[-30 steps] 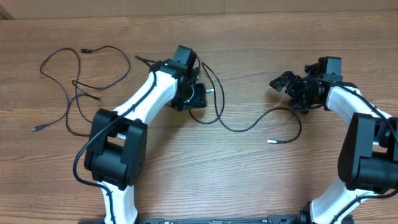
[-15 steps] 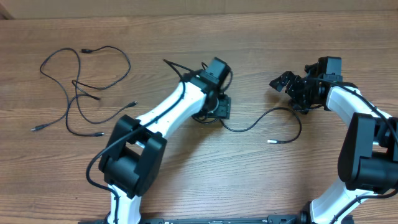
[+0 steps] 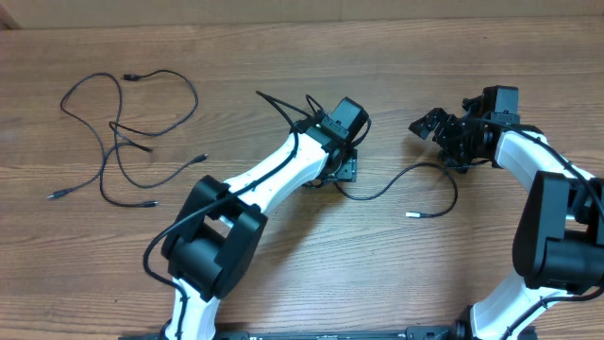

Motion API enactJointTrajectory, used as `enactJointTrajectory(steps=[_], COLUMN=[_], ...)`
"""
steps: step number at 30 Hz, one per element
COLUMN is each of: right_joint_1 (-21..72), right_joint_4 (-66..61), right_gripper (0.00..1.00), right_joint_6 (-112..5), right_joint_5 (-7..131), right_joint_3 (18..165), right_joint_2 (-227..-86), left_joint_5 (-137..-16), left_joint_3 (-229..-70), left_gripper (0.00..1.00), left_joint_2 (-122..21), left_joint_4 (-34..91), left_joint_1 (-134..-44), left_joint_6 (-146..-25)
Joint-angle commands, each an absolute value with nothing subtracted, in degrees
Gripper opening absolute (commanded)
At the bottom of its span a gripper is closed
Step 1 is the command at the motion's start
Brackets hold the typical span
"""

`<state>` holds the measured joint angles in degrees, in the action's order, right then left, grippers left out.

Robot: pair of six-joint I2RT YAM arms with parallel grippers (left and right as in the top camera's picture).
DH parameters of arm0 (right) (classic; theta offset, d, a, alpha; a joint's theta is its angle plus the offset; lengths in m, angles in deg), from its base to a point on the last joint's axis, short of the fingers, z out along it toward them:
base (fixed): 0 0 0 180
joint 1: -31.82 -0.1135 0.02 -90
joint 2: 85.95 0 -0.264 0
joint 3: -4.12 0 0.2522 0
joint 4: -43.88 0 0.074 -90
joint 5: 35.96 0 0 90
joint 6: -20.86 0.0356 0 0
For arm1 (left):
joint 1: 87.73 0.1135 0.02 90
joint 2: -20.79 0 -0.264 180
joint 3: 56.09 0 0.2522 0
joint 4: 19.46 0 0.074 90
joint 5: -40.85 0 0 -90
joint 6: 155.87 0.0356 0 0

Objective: Untangle cables

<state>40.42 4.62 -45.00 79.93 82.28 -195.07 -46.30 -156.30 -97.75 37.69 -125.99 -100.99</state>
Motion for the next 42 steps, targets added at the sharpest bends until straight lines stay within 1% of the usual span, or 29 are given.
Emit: enactJointTrajectory(steps=[1,5,7,8,12,15,17,18,25,31,38,42], right_joint_1=[40.8,40.8,40.8,40.8,40.8,40.8,40.8,40.8,40.8,40.8,40.8,40.8], right_joint_4=[4.3,4.3,4.3,4.3,4.3,4.3,4.3,4.3,4.3,4.3,4.3,4.3], right_gripper=[1.0,1.0,1.0,1.0,1.0,1.0,1.0,1.0,1.0,1.0,1.0,1.0], right_joint_6=[-45.4,-45.4,-45.4,-45.4,-45.4,-45.4,-45.4,-45.4,-45.4,-45.4,-45.4,-45.4], right_joint_5=[76.1,76.1,76.1,76.1,76.1,76.1,76.1,76.1,76.1,76.1,76.1,76.1], right_joint_3=[82.0,82.0,82.0,82.0,82.0,82.0,82.0,82.0,82.0,82.0,82.0,82.0], right_joint_2=[-195.5,-195.5,-195.5,-195.5,-195.5,-195.5,-195.5,-195.5,-195.5,-195.5,-195.5,-195.5], left_joint_5=[-44.7,-44.7,-44.7,-44.6,-44.7,-44.7,-44.7,-44.7,-44.7,-43.3,-28.3,-20.3], left_joint_3=[-157.2,-157.2,-157.2,-157.2,-157.2,-157.2,-157.2,-157.2,-158.9,-161.0,-161.2,-161.2], left_gripper=[0.7,0.66,0.6,0.55,0.43,0.28,0.14,0.05,0.04,0.04,0.04,0.04], left_joint_2=[-100.3,-102.5,-103.1,-103.3,-103.7,-103.7,-103.7,-103.7,-102.2,-93.9,-80.6,-73.6], left_joint_4=[37.3,37.1,37.1,37.1,37.6,37.8,37.9,38.0,41.7,43.4,42.4,42.3], left_joint_1=[-126.3,-126.4,-126.4,-126.4,-126.4,-126.4,-126.4,-126.4,-125.6,-124.3,-121.2,-117.4], left_joint_6=[-102.3,-102.3,-101.8,-101.6,-100.1,-100.1,-100.1,-100.1,-92.8,-89.4,-90.5,-92.7])
